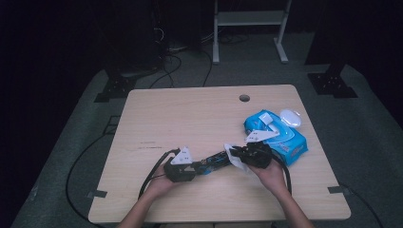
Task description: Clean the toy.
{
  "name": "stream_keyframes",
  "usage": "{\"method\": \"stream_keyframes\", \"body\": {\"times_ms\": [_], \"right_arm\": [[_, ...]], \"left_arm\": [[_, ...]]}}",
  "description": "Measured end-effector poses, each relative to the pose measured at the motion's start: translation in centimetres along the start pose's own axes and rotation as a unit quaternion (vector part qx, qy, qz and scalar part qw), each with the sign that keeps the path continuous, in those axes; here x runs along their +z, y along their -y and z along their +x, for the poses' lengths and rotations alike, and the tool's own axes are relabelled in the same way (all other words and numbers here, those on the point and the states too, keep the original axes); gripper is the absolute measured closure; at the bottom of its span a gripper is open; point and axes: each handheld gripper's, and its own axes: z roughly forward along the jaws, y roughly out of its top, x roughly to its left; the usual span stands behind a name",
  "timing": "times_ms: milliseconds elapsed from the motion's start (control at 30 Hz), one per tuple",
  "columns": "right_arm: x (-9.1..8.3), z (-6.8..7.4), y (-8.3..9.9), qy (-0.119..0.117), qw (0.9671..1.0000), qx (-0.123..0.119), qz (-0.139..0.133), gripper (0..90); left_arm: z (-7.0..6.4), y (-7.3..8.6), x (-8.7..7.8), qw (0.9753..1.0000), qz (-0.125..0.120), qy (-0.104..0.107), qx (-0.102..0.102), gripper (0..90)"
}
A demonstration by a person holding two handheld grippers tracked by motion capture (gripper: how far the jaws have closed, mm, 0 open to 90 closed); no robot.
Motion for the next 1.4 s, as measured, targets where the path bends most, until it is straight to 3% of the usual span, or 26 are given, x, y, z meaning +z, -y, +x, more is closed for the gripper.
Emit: {"method": "stream_keyframes", "body": {"times_ms": [100, 167, 333, 467, 533, 700, 833, 967, 1067, 1233, 1400], "right_arm": [[-0.2, -0.9, 0.4, -0.011, 0.9996, 0.026, -0.006, 81.9], [-0.5, -1.0, 0.3, 0.003, 0.9997, 0.024, -0.005, 81.9], [-0.7, -0.7, -0.2, -0.004, 0.9995, 0.025, -0.021, 81.9], [0.2, -0.5, 0.0, -0.012, 0.9997, 0.022, -0.001, 81.9], [0.4, -0.4, 0.1, -0.011, 0.9997, 0.023, -0.005, 82.0], [0.3, -0.4, 0.2, -0.015, 0.9996, 0.024, -0.006, 82.0], [0.3, -0.2, 0.2, -0.012, 0.9998, 0.018, -0.004, 82.0], [0.2, -0.1, 0.3, -0.01, 0.9998, 0.014, -0.005, 82.1], [0.1, -0.1, 0.3, -0.013, 0.9998, 0.011, -0.003, 82.1], [-0.2, 0.1, 0.5, -0.014, 0.9999, 0.002, -0.001, 82.1], [-0.4, 0.4, 0.6, -0.013, 0.9999, -0.002, 0.003, 82.1]], "left_arm": [[0.0, 0.0, 0.0, 1.0, 0.0, 0.001, -0.002, 69.6], [0.0, 0.0, 0.0, 1.0, -0.001, 0.001, -0.001, 69.7], [0.2, 0.1, -0.1, 1.0, 0.0, 0.001, -0.003, 69.6], [0.4, 0.1, -0.2, 1.0, 0.0, -0.005, -0.008, 69.1], [0.5, 0.1, -0.3, 0.9999, -0.001, -0.007, -0.012, 68.7], [0.8, 0.0, -0.5, 0.9994, -0.008, 0.012, -0.032, 61.0], [1.0, -0.2, -1.0, 0.9979, -0.022, 0.031, -0.053, 56.1], [1.5, -0.6, -1.5, 0.9947, -0.03, 0.057, -0.081, 50.1], [1.7, -0.9, -1.8, 0.9931, -0.043, 0.061, -0.09, 48.4], [2.2, -1.1, -1.9, 0.9874, -0.07, 0.065, -0.126, 46.6], [2.2, -1.1, -1.3, 0.9858, -0.057, 0.065, -0.144, 46.0]]}}
